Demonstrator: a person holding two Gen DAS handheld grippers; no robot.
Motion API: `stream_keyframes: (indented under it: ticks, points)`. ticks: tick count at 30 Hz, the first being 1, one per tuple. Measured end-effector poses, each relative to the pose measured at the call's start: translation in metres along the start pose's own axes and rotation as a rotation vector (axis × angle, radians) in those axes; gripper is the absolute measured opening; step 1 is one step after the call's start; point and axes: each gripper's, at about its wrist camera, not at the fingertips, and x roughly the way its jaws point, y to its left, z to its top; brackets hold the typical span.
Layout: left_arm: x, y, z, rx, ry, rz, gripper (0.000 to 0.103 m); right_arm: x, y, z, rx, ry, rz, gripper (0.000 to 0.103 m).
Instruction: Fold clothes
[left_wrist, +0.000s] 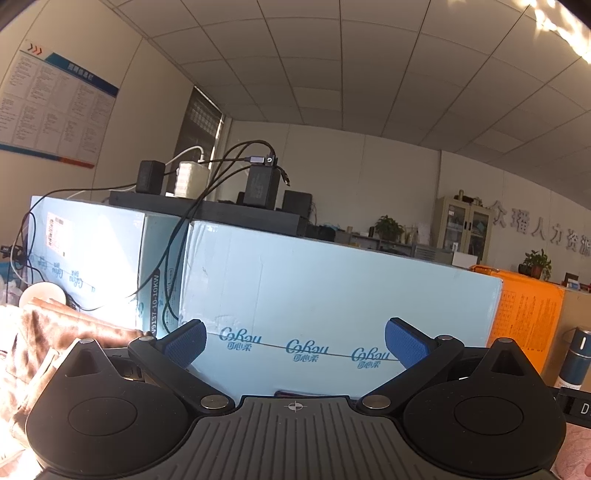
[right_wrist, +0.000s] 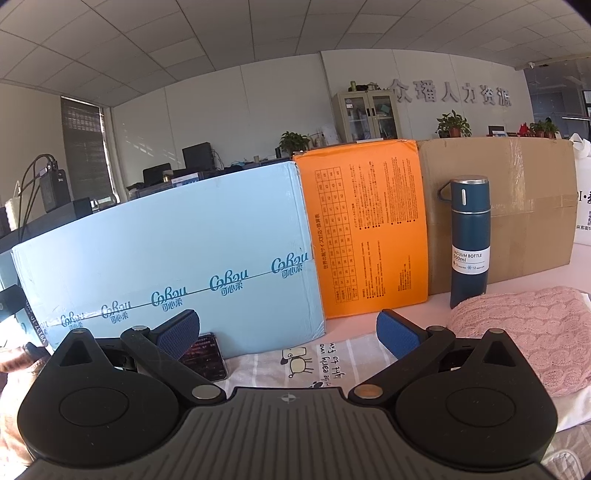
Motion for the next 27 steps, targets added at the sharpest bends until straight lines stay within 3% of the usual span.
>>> stream_keyframes:
  ticks: [27]
  points:
    - [-0.0008,0.0029,-0.0006,-0.025,-0.005,-0.013,0.103,0.0023,-0.0004,0.0014,-0.002,0.01,0.015,0.103]
